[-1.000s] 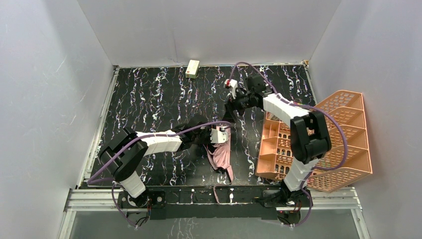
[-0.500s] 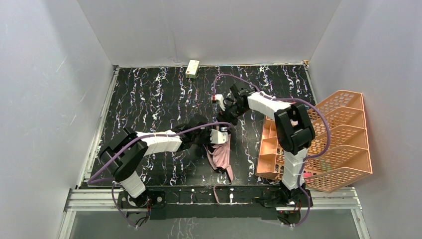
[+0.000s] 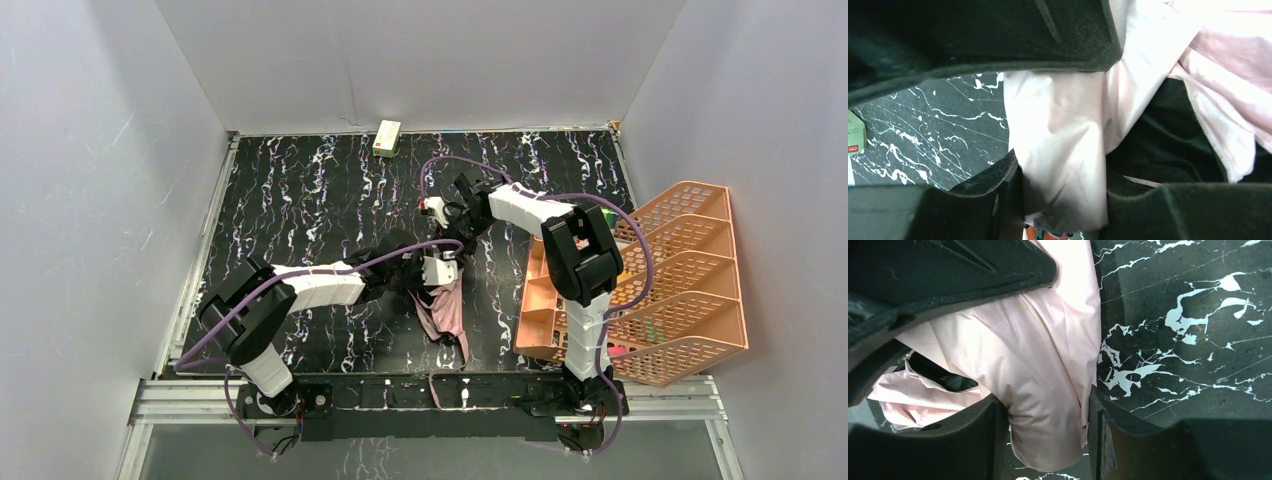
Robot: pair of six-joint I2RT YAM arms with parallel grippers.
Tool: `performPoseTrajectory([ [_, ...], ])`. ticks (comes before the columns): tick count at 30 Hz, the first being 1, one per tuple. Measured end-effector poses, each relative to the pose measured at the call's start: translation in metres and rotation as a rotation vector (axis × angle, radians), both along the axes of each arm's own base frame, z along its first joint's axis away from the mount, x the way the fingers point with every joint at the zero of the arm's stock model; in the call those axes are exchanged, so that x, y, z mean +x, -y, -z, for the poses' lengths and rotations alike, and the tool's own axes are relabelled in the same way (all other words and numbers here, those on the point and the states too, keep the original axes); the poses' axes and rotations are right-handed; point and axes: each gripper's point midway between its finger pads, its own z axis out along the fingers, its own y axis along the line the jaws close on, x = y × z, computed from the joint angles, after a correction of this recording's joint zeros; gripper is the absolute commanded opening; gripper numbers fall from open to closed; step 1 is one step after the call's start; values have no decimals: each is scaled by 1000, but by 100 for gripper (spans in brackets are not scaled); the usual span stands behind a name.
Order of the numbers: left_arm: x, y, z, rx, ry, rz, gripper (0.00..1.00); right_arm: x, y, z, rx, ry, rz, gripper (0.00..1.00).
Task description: Put away the umbrella
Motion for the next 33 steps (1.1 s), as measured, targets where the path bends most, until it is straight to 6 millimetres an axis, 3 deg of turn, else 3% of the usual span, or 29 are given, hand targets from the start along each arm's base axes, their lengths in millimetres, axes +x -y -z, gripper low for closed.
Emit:
performPoseTrajectory([
  [7,2,-8,-13,-70,-10,-80,53,1,-4,6,-11,46,-16,37],
  [9,6,-6,-30,-123,15,-103,55,5,-3,9,-29,79,-11,35],
  [14,10,-1,-102,-314,111,-135,56,11,-1,15,-74,152,16,31],
  [17,3,-6,-142,-420,145,-155,56,11,-1,16,-85,207,29,28],
  [20,-8,-19,-166,-504,145,-204,58,12,-1,16,-92,266,44,27],
  [26,-13,-63,-185,-634,89,-394,69,24,-2,17,-117,466,98,27],
  [30,8,-105,-191,-744,50,-567,70,34,-8,15,-155,661,133,26],
  [33,24,-120,-178,-745,1,-645,70,41,-15,12,-185,818,150,27],
])
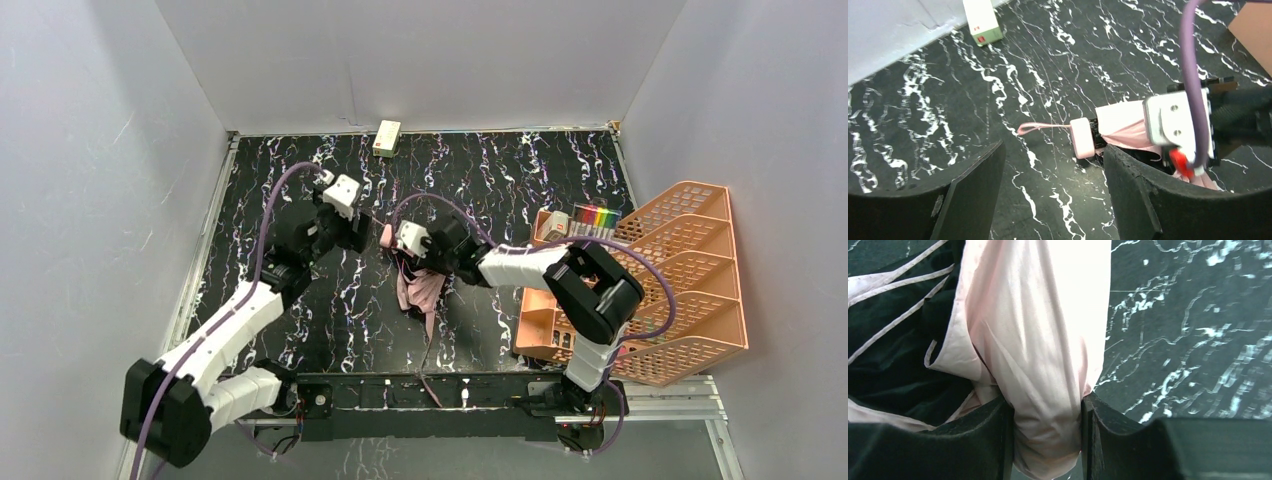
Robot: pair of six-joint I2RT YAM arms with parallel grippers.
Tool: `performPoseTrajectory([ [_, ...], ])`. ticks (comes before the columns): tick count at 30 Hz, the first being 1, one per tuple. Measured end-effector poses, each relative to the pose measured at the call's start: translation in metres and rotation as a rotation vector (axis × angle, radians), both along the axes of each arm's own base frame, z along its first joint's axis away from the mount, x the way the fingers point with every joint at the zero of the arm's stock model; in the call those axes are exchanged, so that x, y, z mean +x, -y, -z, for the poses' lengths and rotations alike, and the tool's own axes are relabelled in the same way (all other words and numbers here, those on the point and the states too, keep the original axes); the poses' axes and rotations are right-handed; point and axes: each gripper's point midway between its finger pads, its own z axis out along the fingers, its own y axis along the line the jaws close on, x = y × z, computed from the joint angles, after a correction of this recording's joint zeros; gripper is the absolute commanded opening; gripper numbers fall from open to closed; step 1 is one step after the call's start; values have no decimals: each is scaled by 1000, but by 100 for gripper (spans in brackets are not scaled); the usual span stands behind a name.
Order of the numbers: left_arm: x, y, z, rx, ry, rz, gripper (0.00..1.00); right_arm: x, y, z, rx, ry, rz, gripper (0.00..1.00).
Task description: Put away the umbrella
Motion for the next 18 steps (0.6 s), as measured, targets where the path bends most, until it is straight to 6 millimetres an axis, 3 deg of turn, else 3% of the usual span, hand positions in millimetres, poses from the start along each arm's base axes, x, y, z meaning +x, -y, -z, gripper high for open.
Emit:
performPoseTrajectory([
  [7,21,17,36,74,-111,108,72,0,-9,-3,-98,283,-2,28],
  [13,32,39,45,137,-142,285,75,-3,-11,-4,-141,397,-23,28],
  [18,45,59,57,167,-196,428,95,-6,-13,-4,-159,434,-48,28],
])
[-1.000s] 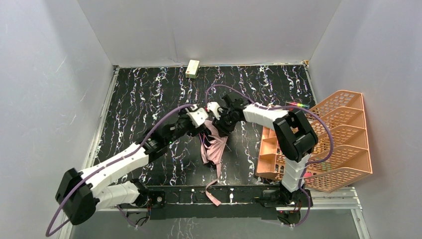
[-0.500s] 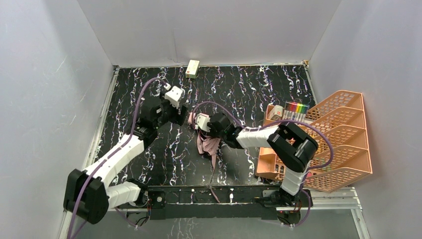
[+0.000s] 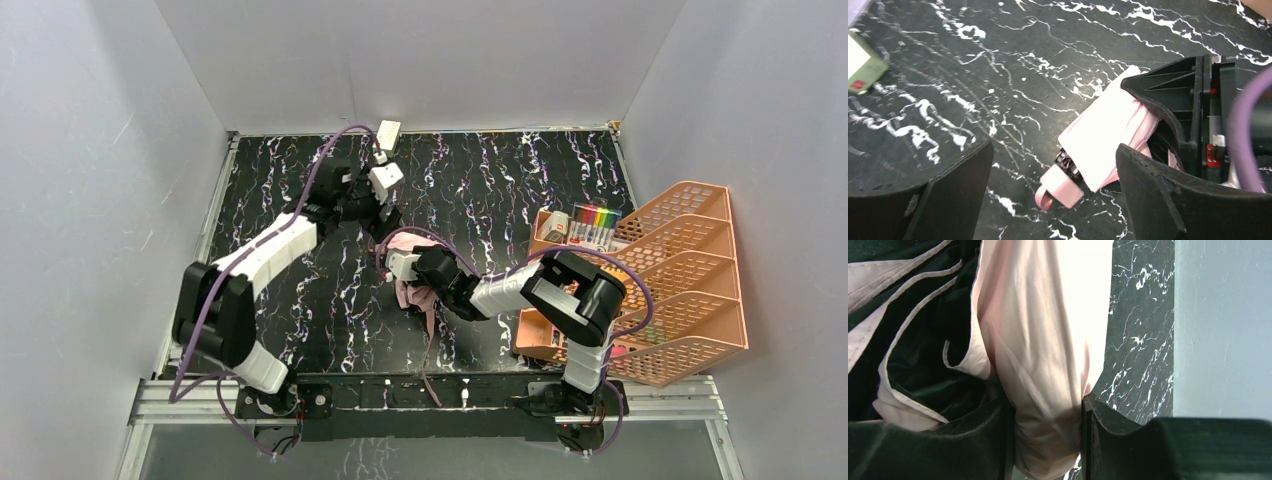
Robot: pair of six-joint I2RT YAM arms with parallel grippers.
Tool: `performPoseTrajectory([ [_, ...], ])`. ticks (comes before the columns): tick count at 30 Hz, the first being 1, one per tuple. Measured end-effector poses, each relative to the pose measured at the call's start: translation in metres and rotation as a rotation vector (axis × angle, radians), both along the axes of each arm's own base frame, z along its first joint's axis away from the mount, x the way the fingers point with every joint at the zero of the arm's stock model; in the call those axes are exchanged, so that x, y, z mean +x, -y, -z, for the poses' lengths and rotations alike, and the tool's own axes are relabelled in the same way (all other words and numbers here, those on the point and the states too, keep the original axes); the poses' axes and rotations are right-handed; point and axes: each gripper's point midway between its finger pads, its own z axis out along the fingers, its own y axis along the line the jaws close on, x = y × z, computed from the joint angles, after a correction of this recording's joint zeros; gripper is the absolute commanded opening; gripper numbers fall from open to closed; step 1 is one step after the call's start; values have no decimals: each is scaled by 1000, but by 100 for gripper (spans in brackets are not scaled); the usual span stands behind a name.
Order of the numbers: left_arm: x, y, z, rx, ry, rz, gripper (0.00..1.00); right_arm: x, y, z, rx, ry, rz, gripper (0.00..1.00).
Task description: Put away the umbrella
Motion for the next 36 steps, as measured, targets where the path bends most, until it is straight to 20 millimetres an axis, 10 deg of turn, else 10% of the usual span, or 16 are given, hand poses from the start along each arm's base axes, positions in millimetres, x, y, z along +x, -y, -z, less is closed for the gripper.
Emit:
performPoseTrajectory([
  [23,-18,33,97,68,-350,363,90,-5,0,0,-20,17,-50,29],
  [32,-35,35,124,135,-410,391,28,-7,0,-1,-29,4,-69,31],
  [36,-47,31,121,151,-421,368,4,-14,2,-3,-44,-24,-102,52],
])
